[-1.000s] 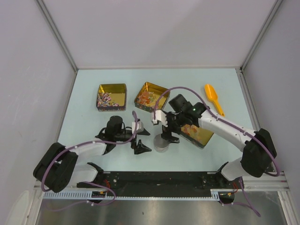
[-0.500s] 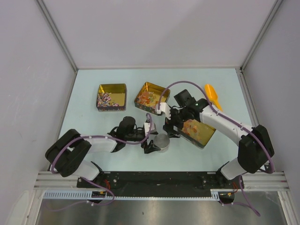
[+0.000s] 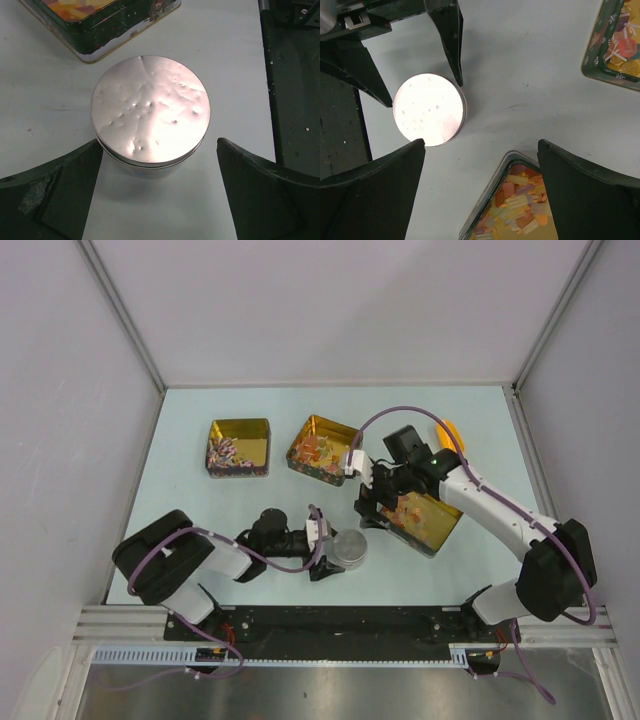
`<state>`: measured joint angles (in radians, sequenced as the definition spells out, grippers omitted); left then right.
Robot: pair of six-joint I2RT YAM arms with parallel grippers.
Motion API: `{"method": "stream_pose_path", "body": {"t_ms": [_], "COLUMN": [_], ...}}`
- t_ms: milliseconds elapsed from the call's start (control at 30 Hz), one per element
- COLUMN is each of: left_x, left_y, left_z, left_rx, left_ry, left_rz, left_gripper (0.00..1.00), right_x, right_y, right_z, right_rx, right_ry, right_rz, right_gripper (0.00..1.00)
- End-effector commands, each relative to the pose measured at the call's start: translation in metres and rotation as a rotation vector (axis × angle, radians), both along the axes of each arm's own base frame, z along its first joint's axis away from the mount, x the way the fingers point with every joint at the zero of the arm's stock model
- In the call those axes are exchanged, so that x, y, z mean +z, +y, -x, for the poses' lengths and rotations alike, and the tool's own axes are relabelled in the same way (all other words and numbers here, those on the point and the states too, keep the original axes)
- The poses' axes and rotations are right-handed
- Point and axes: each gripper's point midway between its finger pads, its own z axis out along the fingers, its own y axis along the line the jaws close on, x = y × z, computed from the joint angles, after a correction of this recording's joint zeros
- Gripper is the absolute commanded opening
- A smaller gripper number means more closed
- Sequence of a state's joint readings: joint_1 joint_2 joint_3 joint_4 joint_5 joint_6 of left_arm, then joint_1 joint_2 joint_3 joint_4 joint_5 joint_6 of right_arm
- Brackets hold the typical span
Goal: Pack the candies
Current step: Screw the bottle lid onto the packing bottle.
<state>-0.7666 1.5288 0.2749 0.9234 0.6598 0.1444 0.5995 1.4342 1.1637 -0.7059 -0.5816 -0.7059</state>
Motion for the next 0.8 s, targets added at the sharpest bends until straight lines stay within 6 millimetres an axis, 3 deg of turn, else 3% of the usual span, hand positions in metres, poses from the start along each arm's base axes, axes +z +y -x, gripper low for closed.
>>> {"method": "stream_pose_path", "body": {"t_ms": [0,200,367,433,600,767], "left_x": [0.007,-0.012,-0.016,-0.008,-0.001,0.005], "left_y": [-0.019,-0.030,-0.038,-0.043,-0.051,-0.054], "left_z": [0.007,0.002,-0.004,-0.005,-0.009,-0.011], "left_rx": [-0.047,-0.009,0.008,0.009,0.016,0.020], "left_ry": [-0.118,-0.120,-0.114,-0.116,-0.136,-0.165], "left_rz": [0.055,0.002,-0.004,0.038,0.086,0.109], "left_gripper": [1.00,1.00,1.00,1.00,0.99,0.95], "right_x": [-0.001,-0.003,0.002,0.001,-0.001,-0.016], "right_y": [0.001,-0.011,-0.024,-0.029,-0.023,-0.011], "right_z": [-0.006,-0.009,0.000,0.002,0.009,0.013], "right_rx": [-0.031,-0.065,-0.072,-0.076,-0.057,-0.034], "right_ry": [0.035,0.084,0.127,0.134,0.188,0.296], "right_rz": [-0.014,-0.026,-0.028,-0.033,-0.063,-0.093], "right_gripper": [0.96,0.90,0.81,0.81,0.78,0.72]}}
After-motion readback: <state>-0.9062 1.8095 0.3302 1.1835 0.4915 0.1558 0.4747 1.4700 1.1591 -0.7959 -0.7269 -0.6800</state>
